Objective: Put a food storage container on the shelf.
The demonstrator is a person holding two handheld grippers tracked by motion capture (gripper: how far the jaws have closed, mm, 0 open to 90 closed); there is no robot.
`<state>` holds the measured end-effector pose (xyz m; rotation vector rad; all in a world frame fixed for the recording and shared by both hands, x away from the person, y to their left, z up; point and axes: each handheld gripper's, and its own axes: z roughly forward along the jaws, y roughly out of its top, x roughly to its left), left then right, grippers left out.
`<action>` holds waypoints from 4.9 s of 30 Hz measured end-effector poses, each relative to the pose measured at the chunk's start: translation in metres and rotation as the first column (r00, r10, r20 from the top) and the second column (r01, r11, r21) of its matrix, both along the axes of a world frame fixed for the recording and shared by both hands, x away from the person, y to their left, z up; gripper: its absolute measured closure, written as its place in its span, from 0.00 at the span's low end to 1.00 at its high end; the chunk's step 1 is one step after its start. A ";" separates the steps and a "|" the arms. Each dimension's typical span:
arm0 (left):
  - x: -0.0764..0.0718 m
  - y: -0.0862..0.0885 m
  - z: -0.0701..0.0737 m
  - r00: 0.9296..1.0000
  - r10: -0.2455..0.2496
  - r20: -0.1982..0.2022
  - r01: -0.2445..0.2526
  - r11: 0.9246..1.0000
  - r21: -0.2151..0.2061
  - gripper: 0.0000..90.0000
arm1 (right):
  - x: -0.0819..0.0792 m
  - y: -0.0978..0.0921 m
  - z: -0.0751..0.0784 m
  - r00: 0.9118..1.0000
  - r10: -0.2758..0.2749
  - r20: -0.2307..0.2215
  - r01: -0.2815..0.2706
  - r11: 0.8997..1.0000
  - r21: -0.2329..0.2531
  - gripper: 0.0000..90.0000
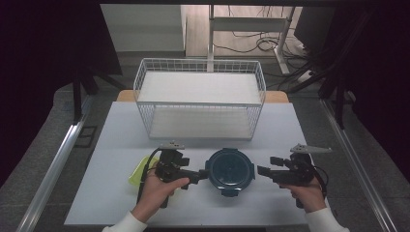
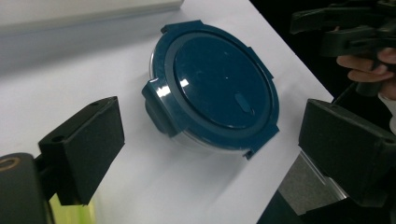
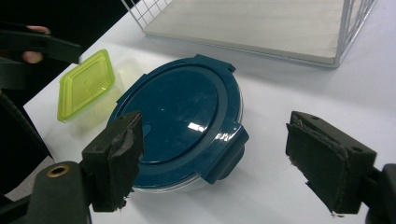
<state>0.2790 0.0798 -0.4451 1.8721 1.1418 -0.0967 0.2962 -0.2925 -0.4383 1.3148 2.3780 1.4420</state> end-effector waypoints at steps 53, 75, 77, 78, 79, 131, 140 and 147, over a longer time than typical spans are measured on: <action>0.054 -0.035 -0.063 0.955 -0.106 -0.276 0.084 0.992 -0.092 0.25 | 0.038 0.030 -0.067 0.897 0.089 -0.433 -0.024 0.988 0.152 0.26; 0.033 -0.025 -0.054 0.971 -0.098 -0.218 0.074 0.991 -0.113 0.39 | 0.020 0.019 -0.060 0.905 0.062 -0.420 0.033 0.976 0.217 0.46; 0.031 -0.026 -0.054 0.972 -0.093 -0.215 0.070 0.991 -0.114 0.39 | 0.017 0.019 -0.061 0.906 0.055 -0.420 0.045 0.974 0.223 0.46; 0.029 -0.026 -0.053 0.974 -0.092 -0.207 0.069 0.991 -0.113 0.40 | 0.016 0.018 -0.061 0.905 0.053 -0.423 0.049 0.972 0.228 0.46; 0.028 -0.026 -0.052 0.976 -0.095 -0.198 0.074 0.991 -0.111 0.40 | 0.015 0.018 -0.062 0.905 0.053 -0.422 0.051 0.971 0.232 0.47; 0.023 -0.013 0.019 0.997 -0.033 -0.065 0.026 0.995 -0.095 0.44 | 0.016 0.028 -0.004 0.950 0.055 -0.309 0.040 0.956 0.291 0.51; 0.029 -0.003 0.045 1.000 -0.010 -0.022 0.007 0.995 -0.101 0.44 | 0.028 0.038 0.022 0.958 0.068 -0.277 0.021 0.952 0.304 0.51; 0.032 0.006 0.060 1.000 0.000 0.007 0.000 0.995 -0.097 0.45 | 0.035 0.046 0.036 0.964 0.078 -0.255 0.006 0.949 0.315 0.51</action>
